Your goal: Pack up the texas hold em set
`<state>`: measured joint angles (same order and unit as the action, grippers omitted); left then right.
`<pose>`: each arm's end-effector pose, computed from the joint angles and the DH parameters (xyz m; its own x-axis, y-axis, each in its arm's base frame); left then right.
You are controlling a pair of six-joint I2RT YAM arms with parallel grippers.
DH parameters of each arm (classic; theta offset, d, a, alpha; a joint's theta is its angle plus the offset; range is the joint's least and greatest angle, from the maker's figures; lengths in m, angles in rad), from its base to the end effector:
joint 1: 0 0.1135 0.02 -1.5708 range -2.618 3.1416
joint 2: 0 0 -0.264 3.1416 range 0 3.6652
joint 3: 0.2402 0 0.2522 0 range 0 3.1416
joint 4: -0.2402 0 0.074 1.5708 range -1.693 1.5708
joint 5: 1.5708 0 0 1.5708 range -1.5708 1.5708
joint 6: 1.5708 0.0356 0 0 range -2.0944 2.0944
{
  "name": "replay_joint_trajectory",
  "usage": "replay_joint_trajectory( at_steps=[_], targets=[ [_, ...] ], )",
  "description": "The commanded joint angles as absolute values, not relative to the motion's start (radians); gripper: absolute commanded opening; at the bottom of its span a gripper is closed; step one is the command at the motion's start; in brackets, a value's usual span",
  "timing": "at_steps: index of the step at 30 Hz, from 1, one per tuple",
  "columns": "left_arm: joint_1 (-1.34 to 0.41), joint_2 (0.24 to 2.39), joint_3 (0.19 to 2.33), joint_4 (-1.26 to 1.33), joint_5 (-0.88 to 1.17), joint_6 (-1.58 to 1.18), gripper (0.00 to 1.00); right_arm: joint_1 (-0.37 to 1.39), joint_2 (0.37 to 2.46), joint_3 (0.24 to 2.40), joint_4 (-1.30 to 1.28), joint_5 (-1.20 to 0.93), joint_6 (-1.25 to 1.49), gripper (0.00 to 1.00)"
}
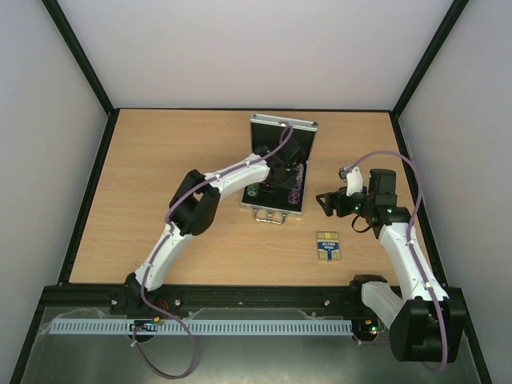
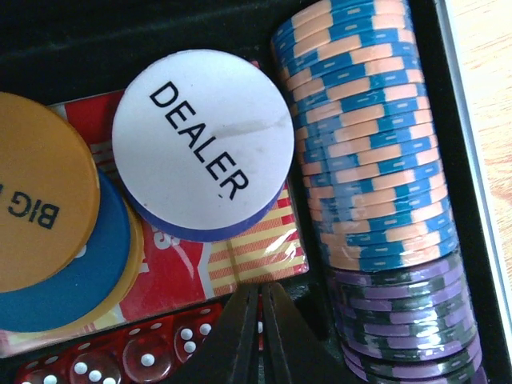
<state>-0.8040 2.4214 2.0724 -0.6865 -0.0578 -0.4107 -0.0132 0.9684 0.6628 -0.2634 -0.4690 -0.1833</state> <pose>0.3658 -0.3767 0.1660 -0.8260 0.2829 -0.4875 0.4022 0.9018 -0.1581 0.2114 0.0133 0.2576 -0.4625 -0.1565 -0.8727 -0.4610 0.8832 0.0859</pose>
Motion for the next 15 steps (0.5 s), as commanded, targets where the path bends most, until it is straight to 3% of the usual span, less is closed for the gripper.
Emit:
replay_joint_trajectory(
  at_steps=[1, 10, 15],
  targets=[
    [-0.793, 2.400, 2.030, -0.732, -0.085, -0.412, 0.02, -0.017, 0.968, 0.655, -0.270, -0.476, -0.189, 0.93],
    [-0.818, 2.250, 1.960, -0.717, -0.110, -0.407, 0.02, -0.017, 0.969, 0.653, -0.268, -0.472, -0.189, 0.93],
    [-0.820, 2.074, 1.763, -0.672, -0.134, -0.419, 0.11, -0.017, 0.969, 0.653, -0.267, -0.469, -0.189, 0.93]
  ],
)
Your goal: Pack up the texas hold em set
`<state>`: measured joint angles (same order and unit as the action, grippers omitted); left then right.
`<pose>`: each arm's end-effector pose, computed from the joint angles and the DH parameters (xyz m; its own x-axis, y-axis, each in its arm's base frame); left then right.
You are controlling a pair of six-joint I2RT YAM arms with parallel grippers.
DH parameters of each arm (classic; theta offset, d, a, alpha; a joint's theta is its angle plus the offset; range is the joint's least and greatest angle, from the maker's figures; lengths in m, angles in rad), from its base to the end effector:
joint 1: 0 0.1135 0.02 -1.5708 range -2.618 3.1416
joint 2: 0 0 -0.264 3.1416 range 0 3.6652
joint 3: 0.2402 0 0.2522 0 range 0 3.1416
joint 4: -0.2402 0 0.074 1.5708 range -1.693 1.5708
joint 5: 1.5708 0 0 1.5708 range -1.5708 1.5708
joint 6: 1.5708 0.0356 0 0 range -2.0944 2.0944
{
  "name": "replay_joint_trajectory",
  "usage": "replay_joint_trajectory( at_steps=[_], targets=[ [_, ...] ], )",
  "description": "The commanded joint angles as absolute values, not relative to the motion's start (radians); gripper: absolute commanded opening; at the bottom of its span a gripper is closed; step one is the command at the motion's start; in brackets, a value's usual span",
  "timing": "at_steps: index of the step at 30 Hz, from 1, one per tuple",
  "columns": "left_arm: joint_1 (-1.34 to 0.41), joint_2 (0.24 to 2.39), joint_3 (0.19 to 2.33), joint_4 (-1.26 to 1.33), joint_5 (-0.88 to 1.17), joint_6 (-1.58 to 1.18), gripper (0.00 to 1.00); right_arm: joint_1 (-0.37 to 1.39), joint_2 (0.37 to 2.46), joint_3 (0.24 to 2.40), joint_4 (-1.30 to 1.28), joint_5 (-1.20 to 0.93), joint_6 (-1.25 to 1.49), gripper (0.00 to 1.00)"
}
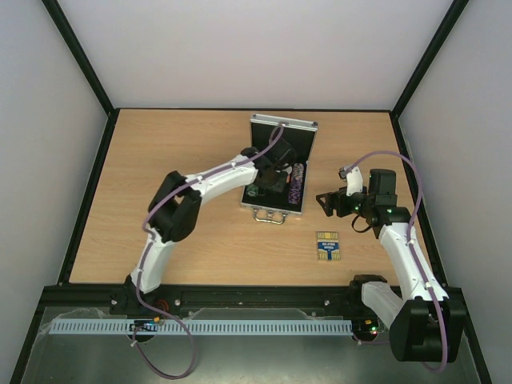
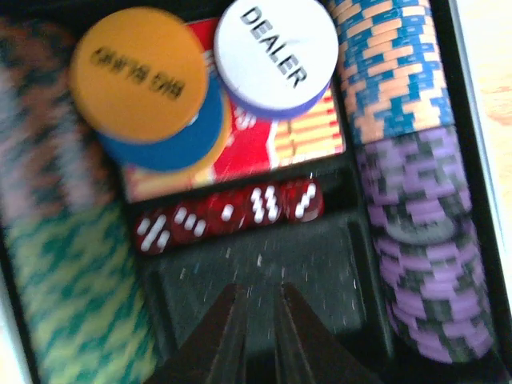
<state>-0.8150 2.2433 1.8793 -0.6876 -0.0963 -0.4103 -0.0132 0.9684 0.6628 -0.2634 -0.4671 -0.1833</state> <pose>0.3379 -0.3535 0.1939 -0.8219 0.2932 -0.4883 0.3967 0.9099 -0.1214 0.2114 0.0132 0.2576 -0.4627 -0.1566 -0.8726 -0.4596 0.8841 0.0850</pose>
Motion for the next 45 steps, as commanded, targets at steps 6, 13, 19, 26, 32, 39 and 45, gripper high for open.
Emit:
replay_joint_trajectory(
  at_steps=[6, 13, 19, 26, 32, 39, 45],
  targets=[
    [-0.801, 1.800, 1.418, -0.581, -0.144, -0.459, 0.48, -0.017, 0.973, 0.653, -0.264, -0.460, -0.187, 0.93],
    [-0.653, 1.634, 1.116, -0.385, 0.119, -0.521, 0.62, -0.017, 0.966, 0.707, -0.309, -0.431, -0.203, 0.92],
    [-0.622, 1.579, 1.016, -0.325, 0.176, -0.508, 0.61, -0.014, 0.944, 0.850, -0.607, -0.311, -0.423, 0.89],
    [-0.622, 1.461, 0.876, -0.264, 0.189, -0.544, 0.62, -0.003, 0.920, 0.770, -0.906, -0.202, -0.676, 1.00],
    [-0.622, 1.390, 0.784, -0.243, 0.199, -0.557, 0.65, 0.039, 0.921, 0.696, -0.916, -0.178, -0.661, 0.99],
    [-0.624, 1.355, 0.747, -0.258, 0.234, -0.540, 0.99, 0.109, 1.079, 0.676, -0.879, -0.124, -0.613, 0.99],
    [-0.624, 1.320, 0.750, -0.289, 0.230, -0.526, 0.99, 0.173, 1.227, 0.686, -0.867, -0.102, -0.584, 0.99]
  ],
)
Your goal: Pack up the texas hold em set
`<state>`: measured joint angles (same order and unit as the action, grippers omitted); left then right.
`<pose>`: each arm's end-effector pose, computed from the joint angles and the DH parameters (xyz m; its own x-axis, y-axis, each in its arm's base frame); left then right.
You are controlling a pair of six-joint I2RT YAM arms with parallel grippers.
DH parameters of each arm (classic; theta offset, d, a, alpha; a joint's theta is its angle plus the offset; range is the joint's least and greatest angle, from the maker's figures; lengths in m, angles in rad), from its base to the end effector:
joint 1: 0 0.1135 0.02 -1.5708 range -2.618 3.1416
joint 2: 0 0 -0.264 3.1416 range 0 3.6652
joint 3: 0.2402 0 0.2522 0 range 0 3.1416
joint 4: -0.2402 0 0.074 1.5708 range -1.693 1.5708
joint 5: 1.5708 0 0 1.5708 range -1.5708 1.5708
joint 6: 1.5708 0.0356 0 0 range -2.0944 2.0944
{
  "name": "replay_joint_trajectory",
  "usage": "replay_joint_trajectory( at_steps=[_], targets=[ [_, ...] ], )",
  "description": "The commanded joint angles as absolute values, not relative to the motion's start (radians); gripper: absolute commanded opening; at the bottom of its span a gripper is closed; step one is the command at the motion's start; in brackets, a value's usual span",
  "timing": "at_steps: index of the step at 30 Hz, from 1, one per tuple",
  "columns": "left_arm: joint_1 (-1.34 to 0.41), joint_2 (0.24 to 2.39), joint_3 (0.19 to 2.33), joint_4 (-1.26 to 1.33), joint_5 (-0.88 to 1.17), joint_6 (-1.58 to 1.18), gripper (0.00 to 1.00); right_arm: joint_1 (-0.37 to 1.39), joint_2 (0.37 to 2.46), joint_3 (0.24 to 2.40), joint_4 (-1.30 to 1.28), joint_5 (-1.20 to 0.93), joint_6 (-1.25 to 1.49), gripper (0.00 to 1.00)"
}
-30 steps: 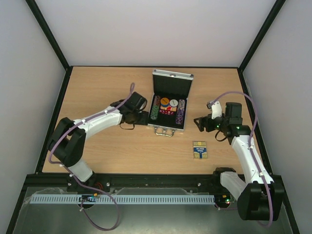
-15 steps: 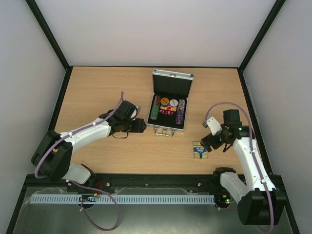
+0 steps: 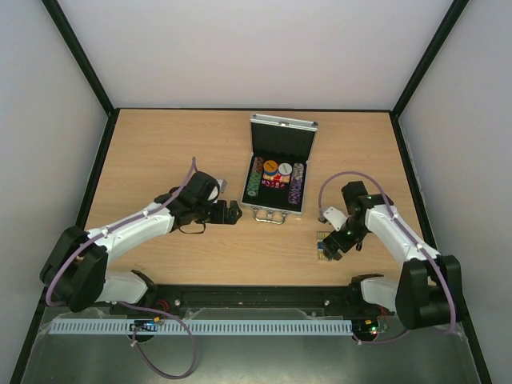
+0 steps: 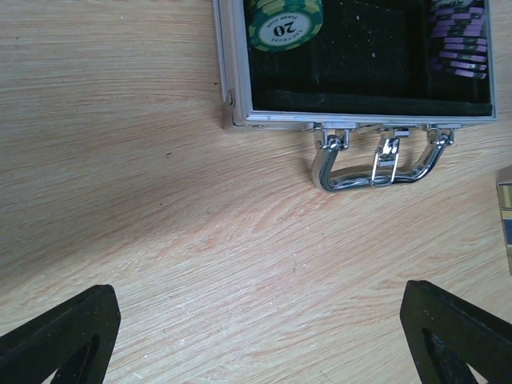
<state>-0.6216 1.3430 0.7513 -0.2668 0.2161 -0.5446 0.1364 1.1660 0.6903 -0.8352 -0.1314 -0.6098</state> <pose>0.2136 -0.1624 0.2015 -0.8800 0.0079 -0.4749 0.2652 0.8377 -0.4774 0.1870 0.0304 0.1917 -0.6886 -0.6676 -0.2832 -0.6862 0.7261 -0.0434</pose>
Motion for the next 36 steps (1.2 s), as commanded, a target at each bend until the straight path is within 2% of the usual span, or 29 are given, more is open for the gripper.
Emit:
replay_joint_trajectory(
  at_steps=[1, 12, 18, 23, 27, 36],
  targets=[
    [-0.624, 1.321, 0.751, -0.291, 0.231, -0.524, 0.99, 0.185, 1.244, 0.690, -0.866, -0.101, -0.580, 0.99],
    [-0.624, 1.345, 0.759, -0.314, 0.223, -0.510, 0.99, 0.338, 1.448, 0.747, -0.794, -0.099, -0.505, 0.99],
    [-0.618, 1.347, 0.826, -0.388, 0.160, -0.492, 0.99, 0.586, 1.514, 0.805, -0.745, -0.108, -0.454, 0.98],
    [-0.574, 1.348, 0.855, -0.431, 0.121, -0.475, 0.99, 0.751, 1.571, 0.814, -0.601, 0.000, -0.473, 0.99],
    [-0.508, 1.400, 0.888, -0.489, 0.140, -0.444, 0.99, 0.778, 1.618, 0.855, -0.603, 0.057, -0.469, 0.99],
    [-0.465, 1.386, 0.911, -0.545, 0.117, -0.411, 0.99, 0.776, 1.511, 0.894, -0.711, 0.016, -0.451, 0.99]
  ],
)
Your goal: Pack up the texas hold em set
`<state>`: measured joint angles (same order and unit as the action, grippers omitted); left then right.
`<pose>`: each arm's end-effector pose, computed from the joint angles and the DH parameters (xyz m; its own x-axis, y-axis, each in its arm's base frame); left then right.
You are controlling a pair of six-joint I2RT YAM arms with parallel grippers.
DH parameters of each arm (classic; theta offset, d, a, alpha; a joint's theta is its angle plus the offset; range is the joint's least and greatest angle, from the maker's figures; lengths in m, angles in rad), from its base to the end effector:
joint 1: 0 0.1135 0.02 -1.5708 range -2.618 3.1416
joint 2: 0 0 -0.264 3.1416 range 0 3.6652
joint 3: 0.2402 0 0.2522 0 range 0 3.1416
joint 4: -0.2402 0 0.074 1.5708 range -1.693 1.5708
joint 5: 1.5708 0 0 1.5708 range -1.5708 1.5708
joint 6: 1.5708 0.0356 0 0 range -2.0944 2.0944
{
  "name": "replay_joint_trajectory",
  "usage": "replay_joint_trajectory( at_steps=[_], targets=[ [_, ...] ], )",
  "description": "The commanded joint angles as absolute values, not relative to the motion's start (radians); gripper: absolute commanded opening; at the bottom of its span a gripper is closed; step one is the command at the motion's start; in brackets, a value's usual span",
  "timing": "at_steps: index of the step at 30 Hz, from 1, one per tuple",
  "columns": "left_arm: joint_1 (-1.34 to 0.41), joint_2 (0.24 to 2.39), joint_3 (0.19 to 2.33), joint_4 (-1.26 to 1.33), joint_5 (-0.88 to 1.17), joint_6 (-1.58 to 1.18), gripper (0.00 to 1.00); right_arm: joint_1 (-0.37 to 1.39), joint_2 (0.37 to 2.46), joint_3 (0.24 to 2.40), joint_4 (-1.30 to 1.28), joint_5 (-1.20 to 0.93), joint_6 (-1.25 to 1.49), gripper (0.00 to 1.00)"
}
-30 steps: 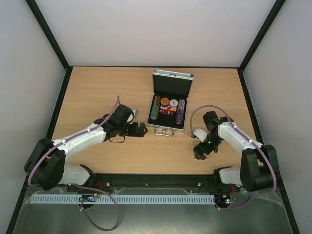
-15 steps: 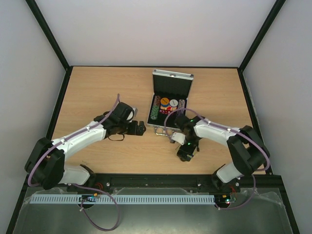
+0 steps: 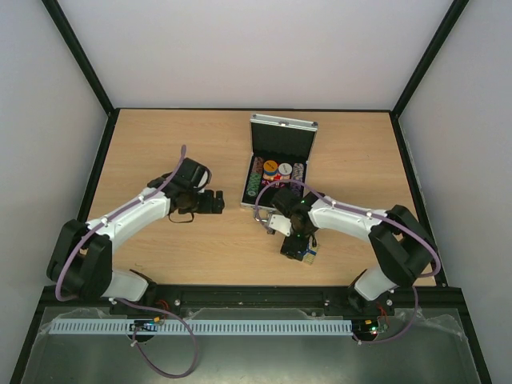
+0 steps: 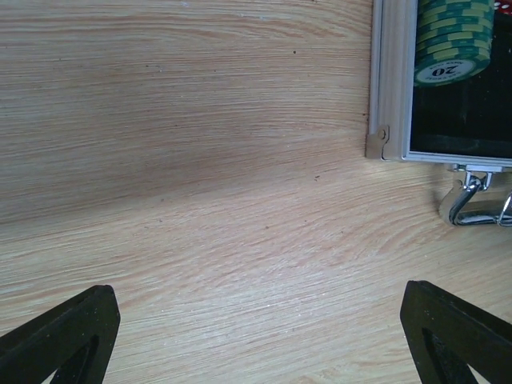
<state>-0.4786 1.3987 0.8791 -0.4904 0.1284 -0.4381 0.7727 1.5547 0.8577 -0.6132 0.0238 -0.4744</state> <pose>0.2423 -0.1309 0.2115 -0.9001 -0.0070 -0.4356 0.1495 0.9342 -0.3238 0.1942 0.1881 0.1603 -0.2987 -0.9290 -0.2187 -0.9329 0.3325 -0.1382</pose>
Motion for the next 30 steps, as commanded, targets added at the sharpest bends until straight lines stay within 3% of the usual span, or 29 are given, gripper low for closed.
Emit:
replay_joint_trajectory(
  at_steps=[1, 9, 30],
  targets=[
    [-0.459, 1.390, 0.910, -0.547, 0.139, -0.408, 0.99, 0.777, 1.503, 0.896, -0.722, 0.015, -0.437, 0.99],
    [-0.449, 1.442, 0.934, -0.548, 0.214, -0.379, 0.97, 0.777, 1.459, 0.825, -0.758, -0.005, -0.390, 1.00],
    [-0.451, 1.455, 0.907, -0.511, 0.263, -0.418, 0.90, 0.776, 1.461, 0.791, -0.687, 0.023, -0.361, 0.80]
  ],
)
